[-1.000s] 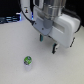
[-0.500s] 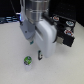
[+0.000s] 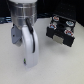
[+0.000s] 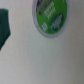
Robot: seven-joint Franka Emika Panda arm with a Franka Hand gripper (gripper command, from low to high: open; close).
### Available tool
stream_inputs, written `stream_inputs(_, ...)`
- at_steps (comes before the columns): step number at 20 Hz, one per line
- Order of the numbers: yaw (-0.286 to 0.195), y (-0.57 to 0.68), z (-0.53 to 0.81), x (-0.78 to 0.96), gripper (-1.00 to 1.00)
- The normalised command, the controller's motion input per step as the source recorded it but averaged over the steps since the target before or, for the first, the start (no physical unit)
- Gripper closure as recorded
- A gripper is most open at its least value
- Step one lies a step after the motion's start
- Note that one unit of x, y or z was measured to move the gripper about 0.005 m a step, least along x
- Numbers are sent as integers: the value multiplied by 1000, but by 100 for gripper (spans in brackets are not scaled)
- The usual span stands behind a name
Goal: Open the kcup holder, insert the kcup into the holder, and close the kcup holder
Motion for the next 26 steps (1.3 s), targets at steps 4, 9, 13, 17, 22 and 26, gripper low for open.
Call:
stream_inputs(4, -135, -29, -215, 230, -100)
stream_inputs(9, -66, 32, -83, 80, -100)
stream_inputs(13, -12, 66, -1, 134, -100)
stream_inputs(17, -5, 167, 20, 237, -100)
stream_inputs(22, 3, 124, 4, 221, -100)
stream_inputs(26, 28, 120, 0, 329, -100)
